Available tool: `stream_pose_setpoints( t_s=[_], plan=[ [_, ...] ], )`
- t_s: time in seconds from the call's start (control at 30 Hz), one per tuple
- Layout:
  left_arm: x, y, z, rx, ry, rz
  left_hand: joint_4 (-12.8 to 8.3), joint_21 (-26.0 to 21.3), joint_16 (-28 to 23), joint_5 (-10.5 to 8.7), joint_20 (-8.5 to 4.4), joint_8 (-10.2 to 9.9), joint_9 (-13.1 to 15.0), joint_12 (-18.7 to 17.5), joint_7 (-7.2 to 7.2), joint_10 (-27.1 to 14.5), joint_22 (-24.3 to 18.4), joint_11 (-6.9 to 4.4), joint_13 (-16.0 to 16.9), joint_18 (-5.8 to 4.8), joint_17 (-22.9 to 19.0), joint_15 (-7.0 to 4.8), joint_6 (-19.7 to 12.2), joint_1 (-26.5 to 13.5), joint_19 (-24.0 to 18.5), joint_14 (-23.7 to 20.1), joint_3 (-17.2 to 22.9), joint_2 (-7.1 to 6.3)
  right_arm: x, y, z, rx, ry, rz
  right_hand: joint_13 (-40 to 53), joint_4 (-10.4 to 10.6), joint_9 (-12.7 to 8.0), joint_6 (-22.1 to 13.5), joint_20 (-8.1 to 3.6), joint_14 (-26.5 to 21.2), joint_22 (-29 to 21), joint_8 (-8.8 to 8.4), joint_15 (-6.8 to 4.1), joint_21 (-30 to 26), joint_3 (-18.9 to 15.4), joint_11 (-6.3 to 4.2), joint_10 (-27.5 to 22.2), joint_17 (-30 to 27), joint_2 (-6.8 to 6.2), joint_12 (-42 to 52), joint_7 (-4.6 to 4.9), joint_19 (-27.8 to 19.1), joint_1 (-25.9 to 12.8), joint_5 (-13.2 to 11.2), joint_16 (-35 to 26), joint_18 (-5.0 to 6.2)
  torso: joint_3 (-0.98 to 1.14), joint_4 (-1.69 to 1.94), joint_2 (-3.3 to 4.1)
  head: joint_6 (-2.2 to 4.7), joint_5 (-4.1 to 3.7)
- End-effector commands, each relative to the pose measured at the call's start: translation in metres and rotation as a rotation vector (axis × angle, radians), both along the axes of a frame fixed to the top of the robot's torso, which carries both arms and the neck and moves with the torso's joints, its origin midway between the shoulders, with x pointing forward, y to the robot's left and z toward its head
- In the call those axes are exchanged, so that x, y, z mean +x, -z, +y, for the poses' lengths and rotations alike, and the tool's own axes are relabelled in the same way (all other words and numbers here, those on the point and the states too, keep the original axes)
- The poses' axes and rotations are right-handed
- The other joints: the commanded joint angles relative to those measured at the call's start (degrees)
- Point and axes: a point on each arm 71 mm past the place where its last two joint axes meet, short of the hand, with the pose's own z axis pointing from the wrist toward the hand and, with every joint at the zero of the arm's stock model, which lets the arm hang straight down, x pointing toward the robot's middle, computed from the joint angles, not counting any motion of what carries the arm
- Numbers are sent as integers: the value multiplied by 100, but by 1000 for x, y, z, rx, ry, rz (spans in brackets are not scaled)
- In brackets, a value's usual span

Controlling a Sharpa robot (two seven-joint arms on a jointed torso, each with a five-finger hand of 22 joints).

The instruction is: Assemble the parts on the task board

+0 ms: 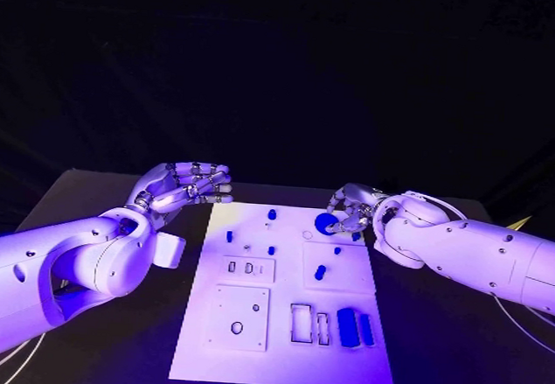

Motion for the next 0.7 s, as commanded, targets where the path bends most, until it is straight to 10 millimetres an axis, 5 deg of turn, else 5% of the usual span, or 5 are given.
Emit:
stream_pose_setpoints(
  t_s=[0.03,0.27,0.7],
  plan=[
    [0,-1,-3,-8,21,-6,-31,24,-34,-25,-16,-20,-6,-33,134,-14,7,7,-5,71,6,2,-41,25,39,-45,0,-27,1,1,1,-20,-6,-5,1409,17,-14,-14,48,577,1507,38,55,30,43,46,512,1353,49,22,29,599,59,47,30,-37,3,-12,1,-2,12],
    [0,-1,-3,-7,21,-5,-31,24,-34,-25,-16,-20,-6,-33,134,-14,7,7,-5,71,6,2,-41,25,39,-45,0,-27,2,2,0,-20,-2,1,1435,61,-53,69,59,578,1507,47,58,30,207,46,533,1361,166,48,25,599,65,27,33,-37,1,-6,0,-8,3],
    [0,-1,-2,-6,20,-4,-38,24,-47,-25,-16,-20,-5,-31,133,-15,5,6,-5,70,16,3,-40,18,36,-50,5,-24,3,8,0,-34,0,29,1439,50,-139,177,57,577,1507,-12,54,30,438,45,536,1358,190,51,27,599,81,118,33,-37,-1,-2,0,-31,43]
  ],
)
